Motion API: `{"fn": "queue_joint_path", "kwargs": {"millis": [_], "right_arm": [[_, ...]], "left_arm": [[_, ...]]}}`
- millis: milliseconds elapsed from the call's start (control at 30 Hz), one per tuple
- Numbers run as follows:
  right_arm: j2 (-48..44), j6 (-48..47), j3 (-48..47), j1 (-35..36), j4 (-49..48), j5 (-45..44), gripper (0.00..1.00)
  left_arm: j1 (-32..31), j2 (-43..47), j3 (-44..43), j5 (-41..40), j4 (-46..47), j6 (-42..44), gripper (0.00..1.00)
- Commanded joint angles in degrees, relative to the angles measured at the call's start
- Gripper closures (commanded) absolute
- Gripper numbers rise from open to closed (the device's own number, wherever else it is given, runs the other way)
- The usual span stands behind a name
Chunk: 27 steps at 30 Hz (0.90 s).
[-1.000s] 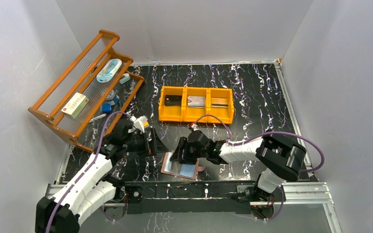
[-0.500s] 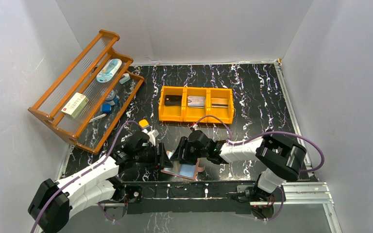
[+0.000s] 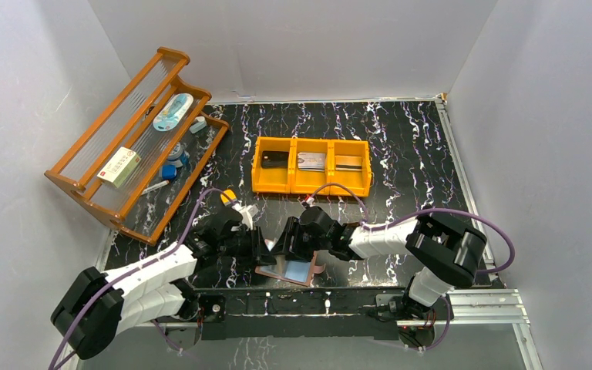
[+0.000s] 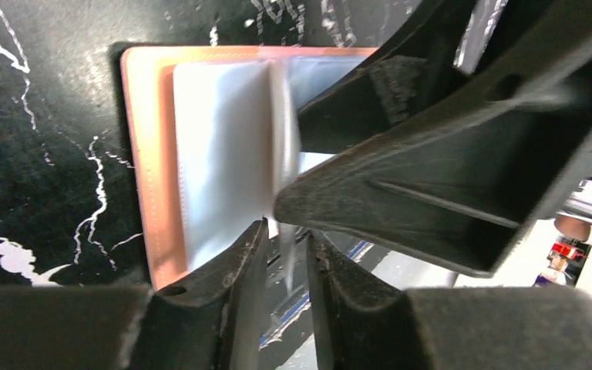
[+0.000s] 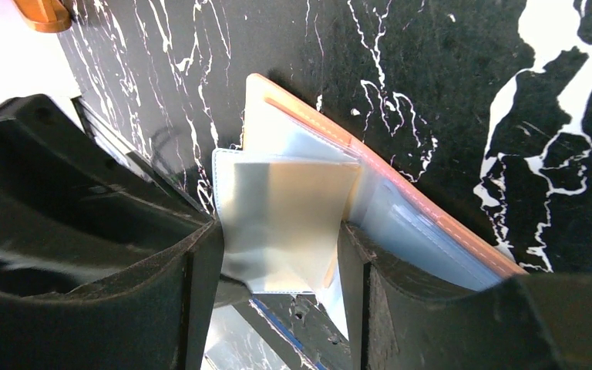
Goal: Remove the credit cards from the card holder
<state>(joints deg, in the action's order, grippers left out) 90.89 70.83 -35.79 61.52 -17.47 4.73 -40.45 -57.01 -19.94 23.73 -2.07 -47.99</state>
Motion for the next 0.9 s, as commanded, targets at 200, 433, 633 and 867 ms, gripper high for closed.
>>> {"fn": "queue_joint_path", "kwargs": {"millis": [200,433,633,867], "right_arm": [[-1.0,-1.7,-0.9,-0.6,4.5,1.1,0.29],[-3.7,-3.5,-4.3,-0.5,11.2,-0.4,0.23],[-9.7,-2.3,-4.7,-0.5,17.7,-8.3,0.19],[-17.2,1.7,-2.8,-0.6,25.7,-17.3,0.18]], "left_arm": [[-0.6,-1.3,2.0,2.7,4.9,-0.1,0.85],[-1.0,-2.1,2.6,6.1,10.6,-0.8,0.81],[-2.3,-3.0,1.0,6.9,12.1,-0.2,0.68],[-5.4,-7.1,-0.8,8.0,17.4,-0.9,0.63]]}}
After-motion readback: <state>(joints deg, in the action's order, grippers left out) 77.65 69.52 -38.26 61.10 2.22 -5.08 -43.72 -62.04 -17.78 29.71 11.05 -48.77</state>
